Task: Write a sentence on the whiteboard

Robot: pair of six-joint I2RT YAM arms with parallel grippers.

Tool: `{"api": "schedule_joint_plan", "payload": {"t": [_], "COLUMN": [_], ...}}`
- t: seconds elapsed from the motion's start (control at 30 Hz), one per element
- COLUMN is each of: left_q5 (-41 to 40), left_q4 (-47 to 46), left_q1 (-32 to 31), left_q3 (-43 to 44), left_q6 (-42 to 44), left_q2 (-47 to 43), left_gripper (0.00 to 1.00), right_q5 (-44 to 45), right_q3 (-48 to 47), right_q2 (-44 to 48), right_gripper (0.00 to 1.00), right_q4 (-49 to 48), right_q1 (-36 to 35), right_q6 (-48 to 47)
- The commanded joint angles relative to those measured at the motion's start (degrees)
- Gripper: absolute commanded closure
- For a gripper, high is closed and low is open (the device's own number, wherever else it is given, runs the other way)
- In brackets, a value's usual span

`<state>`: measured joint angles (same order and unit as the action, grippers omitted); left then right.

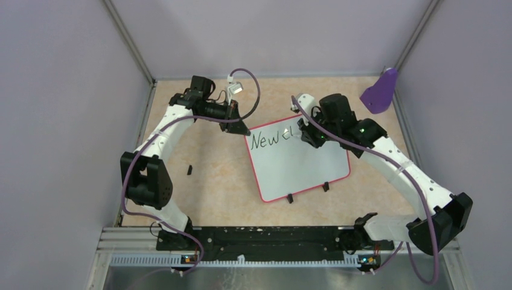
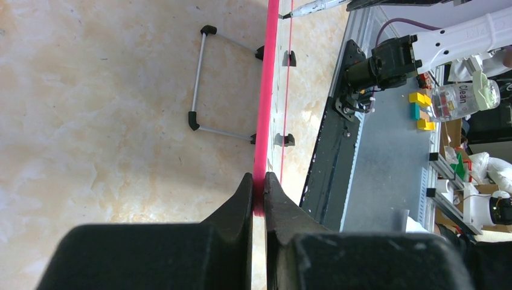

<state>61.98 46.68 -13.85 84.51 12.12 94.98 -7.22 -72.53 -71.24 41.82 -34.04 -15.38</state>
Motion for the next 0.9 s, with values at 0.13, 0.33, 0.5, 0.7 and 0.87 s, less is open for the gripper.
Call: {"api": "schedule_joint_plan", "payload": {"t": [0.13,0.33,0.5,0.7,0.87], "left_q5": [0.1,0.2,0.1,0.0,0.0], "left_q4": [0.8,0.8,0.9,0.9,1.0], "left_q1": [-0.7,-0.7,-0.7,-0.7,-0.7], "left_q3": [-0.8,-0.7,-0.4,-0.5,-0.5], "left_q6": [1.0,1.0,0.9,0.9,1.1], "left_q2": [-1.5,-1.3,-1.2,-1.3,-1.3], "left_gripper": [1.0,1.0,1.0,1.0,1.0], "right_q5": [-0.7,-0.2,1.5,3.7,4.1], "right_q3": [-0.2,0.5,-1.7,-3.9,-4.3], "right_q2": [1.8,1.9,1.2,0.1,-0.8], "right_gripper": [1.0,1.0,1.0,1.0,1.0], "right_q4": [0.7,0.3,-0.4,-1.7,-2.5], "right_q1": [-0.6,-1.5,-1.5,-1.4,-1.3], "right_q6": [0.1,0.3,0.2,-0.2,-0.4]}}
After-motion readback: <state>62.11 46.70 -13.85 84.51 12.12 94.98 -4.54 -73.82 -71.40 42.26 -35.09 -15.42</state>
